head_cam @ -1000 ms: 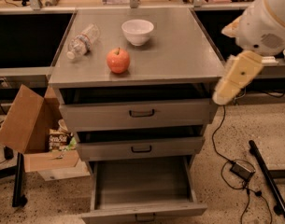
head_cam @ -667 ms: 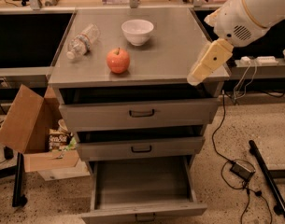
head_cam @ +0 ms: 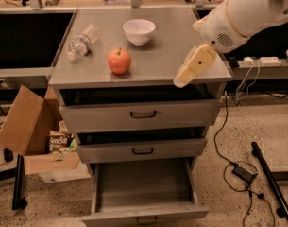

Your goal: Place apple into bottom drawer

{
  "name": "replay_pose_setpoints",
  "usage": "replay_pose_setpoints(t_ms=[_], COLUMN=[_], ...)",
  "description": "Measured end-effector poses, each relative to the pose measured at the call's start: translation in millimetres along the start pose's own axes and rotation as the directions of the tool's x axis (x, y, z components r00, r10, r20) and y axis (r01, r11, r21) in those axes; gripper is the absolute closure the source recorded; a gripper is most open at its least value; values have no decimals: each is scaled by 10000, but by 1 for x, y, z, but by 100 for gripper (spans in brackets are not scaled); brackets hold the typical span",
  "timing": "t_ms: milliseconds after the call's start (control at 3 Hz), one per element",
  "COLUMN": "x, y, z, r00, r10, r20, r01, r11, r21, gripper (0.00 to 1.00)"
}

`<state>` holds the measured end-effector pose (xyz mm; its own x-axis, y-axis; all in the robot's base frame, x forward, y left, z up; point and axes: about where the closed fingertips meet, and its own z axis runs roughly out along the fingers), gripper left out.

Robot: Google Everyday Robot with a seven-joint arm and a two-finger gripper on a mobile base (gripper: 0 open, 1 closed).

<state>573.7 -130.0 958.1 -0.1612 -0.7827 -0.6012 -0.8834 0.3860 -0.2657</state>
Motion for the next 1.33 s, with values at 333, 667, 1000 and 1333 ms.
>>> replay_pose_setpoints(t_ms=[333, 667, 1000, 1333], x=[-12, -29, -41, -57], y=[-9, -26, -33, -36], z=[49, 99, 125, 165], r00=[9965, 9844, 9745, 9584], r10=[278, 615, 789, 1111], r20=[784, 1651, 2100, 2631], r01=[-273, -622, -780, -991], r11=[9996, 9981, 9969, 9934], r21=[-80, -9, -126, -585], gripper=[0, 0, 0, 0])
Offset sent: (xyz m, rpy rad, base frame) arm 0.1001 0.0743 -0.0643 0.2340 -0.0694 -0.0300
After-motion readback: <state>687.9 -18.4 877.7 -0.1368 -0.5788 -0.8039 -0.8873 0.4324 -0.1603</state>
